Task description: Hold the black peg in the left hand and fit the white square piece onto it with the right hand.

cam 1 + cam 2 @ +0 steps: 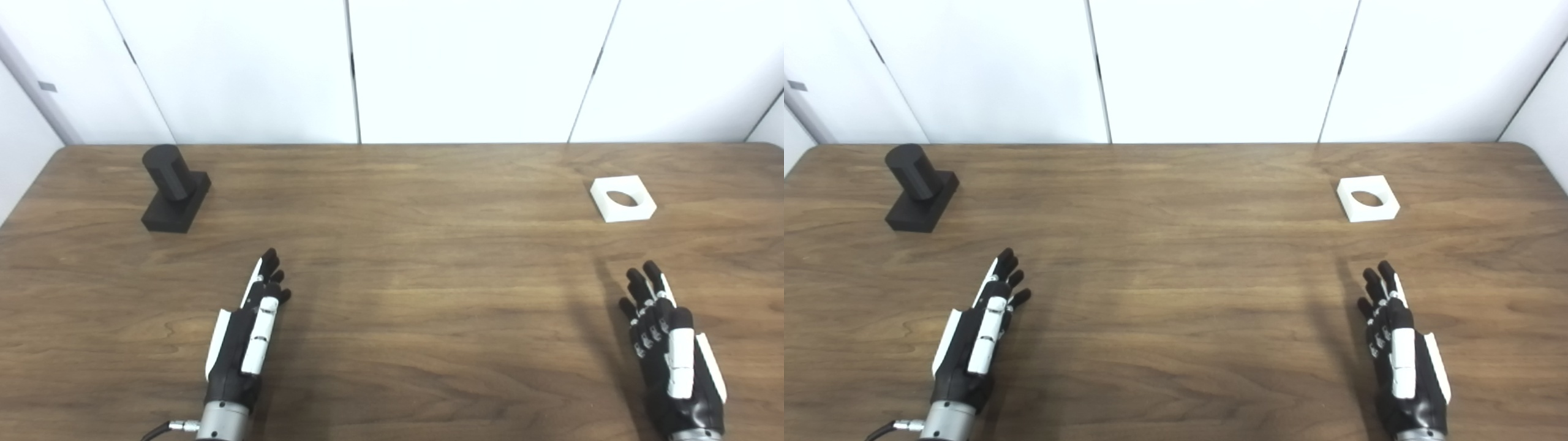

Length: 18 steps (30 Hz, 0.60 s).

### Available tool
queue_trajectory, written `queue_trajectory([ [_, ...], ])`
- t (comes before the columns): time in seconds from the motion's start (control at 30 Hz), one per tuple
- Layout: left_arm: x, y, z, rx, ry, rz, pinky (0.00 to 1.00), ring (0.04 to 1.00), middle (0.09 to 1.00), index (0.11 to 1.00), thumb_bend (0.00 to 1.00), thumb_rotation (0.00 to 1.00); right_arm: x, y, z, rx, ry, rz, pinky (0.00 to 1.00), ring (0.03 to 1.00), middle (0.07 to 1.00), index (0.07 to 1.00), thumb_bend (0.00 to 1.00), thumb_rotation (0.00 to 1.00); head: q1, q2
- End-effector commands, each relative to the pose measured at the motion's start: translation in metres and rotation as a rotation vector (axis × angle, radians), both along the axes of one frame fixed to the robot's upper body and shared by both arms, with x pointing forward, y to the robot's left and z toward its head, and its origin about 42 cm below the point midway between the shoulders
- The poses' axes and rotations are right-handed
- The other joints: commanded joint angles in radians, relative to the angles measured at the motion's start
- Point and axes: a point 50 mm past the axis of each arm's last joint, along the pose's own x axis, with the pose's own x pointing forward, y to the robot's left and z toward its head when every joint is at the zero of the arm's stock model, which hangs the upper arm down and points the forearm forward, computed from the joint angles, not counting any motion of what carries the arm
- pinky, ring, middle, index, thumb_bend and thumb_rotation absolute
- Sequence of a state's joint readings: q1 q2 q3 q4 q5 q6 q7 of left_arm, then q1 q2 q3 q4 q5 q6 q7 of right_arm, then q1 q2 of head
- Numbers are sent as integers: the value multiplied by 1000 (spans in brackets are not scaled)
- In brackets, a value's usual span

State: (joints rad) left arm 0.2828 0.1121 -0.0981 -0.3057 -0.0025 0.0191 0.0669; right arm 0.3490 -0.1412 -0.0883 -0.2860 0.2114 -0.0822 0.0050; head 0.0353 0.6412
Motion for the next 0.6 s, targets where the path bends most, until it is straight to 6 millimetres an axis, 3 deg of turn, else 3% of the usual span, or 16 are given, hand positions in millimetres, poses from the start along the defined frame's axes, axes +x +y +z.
queue_trajectory([
  [0.0, 2, -14, 2, -52, -38, 27, 943, 974, 1000, 1000, 396, 931, 4, 6, 4, 13, -44, 10, 1000, 1000, 976, 1000, 631, 1000, -1, 2],
  [0.4, 2, -14, 1, -49, -48, 27, 942, 965, 994, 1000, 408, 931, 3, 4, 5, 25, -49, 11, 1000, 1000, 979, 1000, 627, 1000, 15, 3],
  [0.5, 3, -14, 1, -51, -50, 32, 927, 950, 980, 1000, 397, 896, 4, 4, 4, 8, -47, 5, 1000, 1000, 970, 1000, 611, 1000, 22, -1],
  [0.57, 3, -12, 1, -45, -68, 47, 899, 931, 963, 996, 412, 817, 4, 6, 3, 15, -50, 5, 1000, 1000, 970, 999, 602, 1000, 12, -3],
])
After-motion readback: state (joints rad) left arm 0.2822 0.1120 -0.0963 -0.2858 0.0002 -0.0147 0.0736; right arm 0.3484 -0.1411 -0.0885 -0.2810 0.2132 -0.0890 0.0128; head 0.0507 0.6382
